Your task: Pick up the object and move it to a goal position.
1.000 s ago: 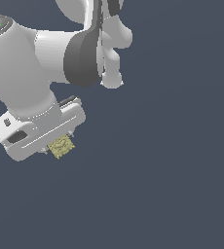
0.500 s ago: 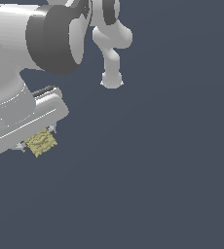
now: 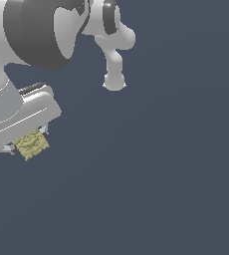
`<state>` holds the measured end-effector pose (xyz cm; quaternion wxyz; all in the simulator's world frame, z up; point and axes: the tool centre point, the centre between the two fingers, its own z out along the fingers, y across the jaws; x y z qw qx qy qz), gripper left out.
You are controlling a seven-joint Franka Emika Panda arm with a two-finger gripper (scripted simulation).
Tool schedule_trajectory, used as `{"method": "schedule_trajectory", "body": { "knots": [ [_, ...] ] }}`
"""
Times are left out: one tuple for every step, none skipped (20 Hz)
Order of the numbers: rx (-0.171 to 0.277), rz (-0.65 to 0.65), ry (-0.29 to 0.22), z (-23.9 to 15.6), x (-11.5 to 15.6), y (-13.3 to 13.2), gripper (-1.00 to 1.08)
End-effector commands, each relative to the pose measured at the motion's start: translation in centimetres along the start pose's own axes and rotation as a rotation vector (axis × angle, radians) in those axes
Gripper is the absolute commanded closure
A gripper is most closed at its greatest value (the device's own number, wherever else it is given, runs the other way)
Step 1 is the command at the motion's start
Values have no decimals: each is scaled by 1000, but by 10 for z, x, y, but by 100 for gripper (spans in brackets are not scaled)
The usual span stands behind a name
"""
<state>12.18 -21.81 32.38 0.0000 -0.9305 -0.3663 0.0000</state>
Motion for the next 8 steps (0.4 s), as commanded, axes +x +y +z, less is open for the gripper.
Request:
{"method": "schedule_trajectory", "body": {
  "knots": [
    [0,0,0,-2,-1,2,108],
    [0,0,0,-2,-1,2,108],
    [0,0,0,-3,-1,3,108],
    [0,0,0,-3,-1,3,108],
    [0,0,0,-3,-1,3,108],
    [0,0,0,-3,-1,3,108],
    [0,0,0,-4,-1,4,108],
    [0,0,0,-4,-1,4,108]
  ]
}}
